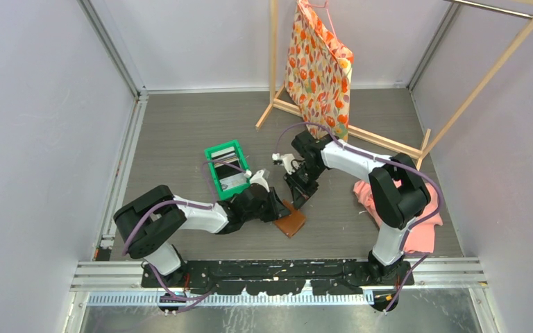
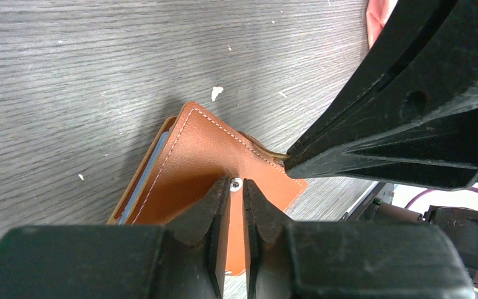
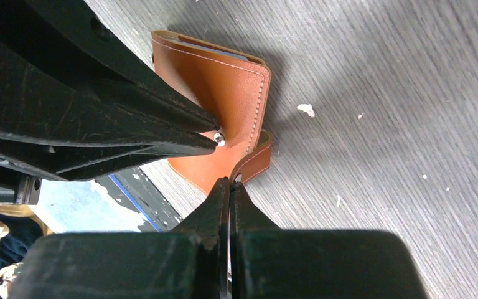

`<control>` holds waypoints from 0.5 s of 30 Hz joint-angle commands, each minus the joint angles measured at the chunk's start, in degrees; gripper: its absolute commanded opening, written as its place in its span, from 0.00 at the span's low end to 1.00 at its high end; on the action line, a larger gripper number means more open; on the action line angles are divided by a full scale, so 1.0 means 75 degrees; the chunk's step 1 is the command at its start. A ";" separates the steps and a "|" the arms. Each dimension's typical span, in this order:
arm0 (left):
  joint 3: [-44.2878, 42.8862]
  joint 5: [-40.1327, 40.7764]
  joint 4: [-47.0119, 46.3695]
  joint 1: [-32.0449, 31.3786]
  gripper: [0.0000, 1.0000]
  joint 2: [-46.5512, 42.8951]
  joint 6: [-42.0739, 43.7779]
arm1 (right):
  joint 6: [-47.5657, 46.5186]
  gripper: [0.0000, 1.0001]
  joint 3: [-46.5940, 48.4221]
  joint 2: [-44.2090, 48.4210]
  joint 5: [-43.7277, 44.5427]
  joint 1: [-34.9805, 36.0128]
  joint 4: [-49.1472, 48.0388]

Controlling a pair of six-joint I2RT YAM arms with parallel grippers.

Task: Put the credit cards into the card holder
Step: Close the card holder at the center of the board.

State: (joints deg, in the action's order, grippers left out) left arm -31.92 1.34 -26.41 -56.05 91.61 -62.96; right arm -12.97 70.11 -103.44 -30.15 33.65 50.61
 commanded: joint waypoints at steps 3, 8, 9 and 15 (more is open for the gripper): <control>0.0225 0.0004 0.0290 0.0079 0.14 0.0309 0.0010 | 0.0022 0.01 0.0423 -0.0018 -0.0423 0.0246 0.0005; 0.0267 -0.0116 -0.0003 0.0114 0.12 0.0451 -0.0064 | 0.0293 0.01 0.0537 -0.0428 -0.0302 0.0395 -0.0092; 0.0279 -0.0136 -0.0056 0.0114 0.12 0.0447 -0.0073 | 0.0340 0.01 0.0542 -0.0531 -0.0168 0.0405 -0.0108; 0.0353 -0.0449 -0.0251 0.0198 0.15 0.0122 -0.0061 | 0.0449 0.01 0.0462 -0.0868 0.0068 0.0402 -0.0134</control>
State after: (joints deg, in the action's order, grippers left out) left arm -30.81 -0.32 -30.22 -55.20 92.88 -64.27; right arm -10.90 72.66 -108.81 -29.74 35.88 51.07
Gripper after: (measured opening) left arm 0.129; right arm 0.020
